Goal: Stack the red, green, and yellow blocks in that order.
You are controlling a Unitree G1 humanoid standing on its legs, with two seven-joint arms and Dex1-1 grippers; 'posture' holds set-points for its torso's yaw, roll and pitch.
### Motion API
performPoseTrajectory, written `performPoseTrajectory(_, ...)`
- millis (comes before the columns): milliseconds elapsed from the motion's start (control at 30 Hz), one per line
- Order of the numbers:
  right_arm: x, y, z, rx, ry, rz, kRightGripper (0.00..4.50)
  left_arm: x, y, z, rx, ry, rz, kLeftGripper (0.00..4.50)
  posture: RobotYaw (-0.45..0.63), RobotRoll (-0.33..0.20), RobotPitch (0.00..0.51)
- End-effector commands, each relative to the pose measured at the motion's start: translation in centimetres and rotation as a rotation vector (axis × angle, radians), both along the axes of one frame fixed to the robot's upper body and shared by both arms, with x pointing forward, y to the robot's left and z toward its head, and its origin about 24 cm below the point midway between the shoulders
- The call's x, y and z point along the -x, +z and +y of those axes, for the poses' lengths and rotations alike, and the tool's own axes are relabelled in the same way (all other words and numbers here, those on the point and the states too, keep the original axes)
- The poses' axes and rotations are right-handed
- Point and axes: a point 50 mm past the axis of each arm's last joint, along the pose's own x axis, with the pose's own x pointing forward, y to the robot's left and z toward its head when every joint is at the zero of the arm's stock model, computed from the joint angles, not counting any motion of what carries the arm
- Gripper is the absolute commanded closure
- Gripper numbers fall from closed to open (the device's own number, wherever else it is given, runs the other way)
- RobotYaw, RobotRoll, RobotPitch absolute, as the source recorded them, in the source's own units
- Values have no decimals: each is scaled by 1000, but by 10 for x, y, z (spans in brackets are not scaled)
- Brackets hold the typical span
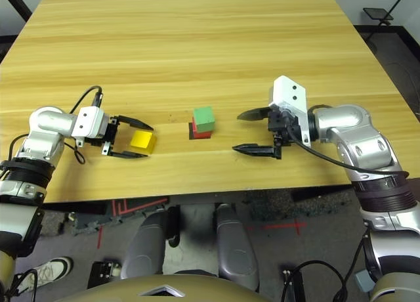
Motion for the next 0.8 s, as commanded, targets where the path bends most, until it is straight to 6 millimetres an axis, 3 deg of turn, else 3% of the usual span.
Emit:
performPoseTrajectory(33,0,-2,2,12,10,-2,0,1,-6,-3,-30,-17,32,2469,299,-2,204)
performPoseTrajectory(267,-1,-4,4,7,11,-6,0,-2,-1,-6,9,14,37,2470,299,1,195)
performPoseTrajectory(467,-2,-5,5,6,12,-10,0,-6,29,-26,109,86,82,2472,299,10,184)
performPoseTrajectory(600,-1,-8,6,0,13,-11,0,-7,57,-41,142,245,124,2473,300,22,173)
performPoseTrajectory(800,-3,-10,8,-12,10,-16,0,-2,81,-57,168,299,123,2481,301,34,164)
